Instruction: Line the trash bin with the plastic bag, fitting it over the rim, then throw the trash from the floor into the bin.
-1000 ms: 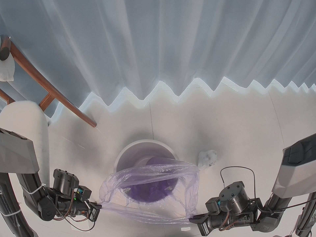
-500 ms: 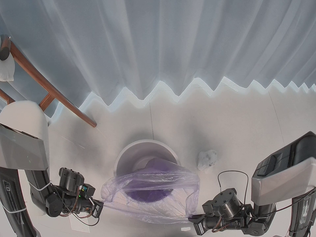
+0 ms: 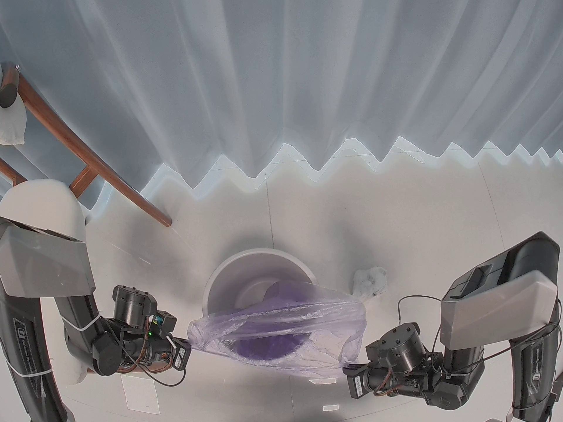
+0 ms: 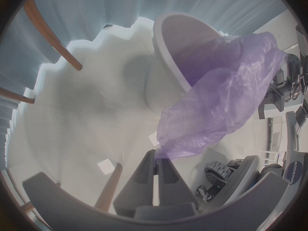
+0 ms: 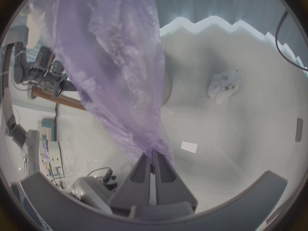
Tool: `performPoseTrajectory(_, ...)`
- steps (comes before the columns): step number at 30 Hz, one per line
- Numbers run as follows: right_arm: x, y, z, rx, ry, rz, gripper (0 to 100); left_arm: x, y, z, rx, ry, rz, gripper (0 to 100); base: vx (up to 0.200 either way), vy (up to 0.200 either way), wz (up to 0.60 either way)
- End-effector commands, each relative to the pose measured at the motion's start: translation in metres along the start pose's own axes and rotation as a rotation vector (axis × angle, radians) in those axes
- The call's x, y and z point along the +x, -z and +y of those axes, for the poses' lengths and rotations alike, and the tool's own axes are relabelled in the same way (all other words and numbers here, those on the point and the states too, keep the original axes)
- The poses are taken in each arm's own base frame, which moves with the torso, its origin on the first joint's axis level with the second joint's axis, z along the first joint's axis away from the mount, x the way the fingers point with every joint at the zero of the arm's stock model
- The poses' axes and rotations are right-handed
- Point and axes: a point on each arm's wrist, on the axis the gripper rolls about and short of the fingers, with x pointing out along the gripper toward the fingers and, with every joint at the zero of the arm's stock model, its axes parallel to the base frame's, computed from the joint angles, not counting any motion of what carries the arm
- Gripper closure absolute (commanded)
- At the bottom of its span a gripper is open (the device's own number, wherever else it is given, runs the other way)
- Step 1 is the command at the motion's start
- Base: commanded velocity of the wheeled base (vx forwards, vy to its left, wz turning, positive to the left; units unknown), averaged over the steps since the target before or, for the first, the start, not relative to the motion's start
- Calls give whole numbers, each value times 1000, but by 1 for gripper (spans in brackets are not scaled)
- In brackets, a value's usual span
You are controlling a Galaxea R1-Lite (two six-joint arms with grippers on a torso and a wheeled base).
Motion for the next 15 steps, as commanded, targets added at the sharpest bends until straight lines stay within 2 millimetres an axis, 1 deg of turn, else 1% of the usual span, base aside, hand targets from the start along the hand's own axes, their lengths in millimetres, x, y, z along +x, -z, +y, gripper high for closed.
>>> performPoseTrajectory(1, 9, -9, 0, 33, 18, -41, 100, 1, -3, 4, -6, -12, -20, 100, 0, 0, 0)
performPoseTrajectory(3, 8, -12, 1, 37, 16, -60, 100, 0, -4, 4, -5, -11, -24, 100, 0, 0, 0)
performPoseTrajectory(5, 6, -12, 2, 32, 13, -56, 100, -1, -5, 4, -6, -12, -29, 100, 0, 0, 0)
performPoseTrajectory(6, 6, -12, 3, 30, 12, -57, 0, -1, -5, 4, -6, -12, -30, 100, 0, 0, 0)
performPoseTrajectory(7, 2, -11, 3, 28, 9, -58, 0, -2, -5, 4, -6, -12, -32, 100, 0, 0, 0)
performPoseTrajectory(8, 2, -11, 3, 28, 9, -58, 0, -2, -5, 4, -6, -12, -32, 100, 0, 0, 0)
performPoseTrajectory(9, -11, -13, 5, 31, 1, -69, 0, -5, -8, 4, -4, -15, -44, 100, 0, 0, 0)
performPoseTrajectory(10, -18, -13, 6, 33, -5, -73, 0, -6, -9, 4, -1, -15, -51, 100, 0, 0, 0)
performPoseTrajectory(11, -19, -13, 6, 33, -8, -74, 0, -6, -9, 4, -1, -15, -51, 100, 0, 0, 0)
performPoseTrajectory(12, -35, -13, 7, 32, -18, -76, 0, -7, -11, 4, 1, -18, -65, 100, 0, 0, 0)
performPoseTrajectory(15, -59, -8, 6, 29, -54, -75, 0, -11, -16, 4, 6, -22, -96, 100, 0, 0, 0)
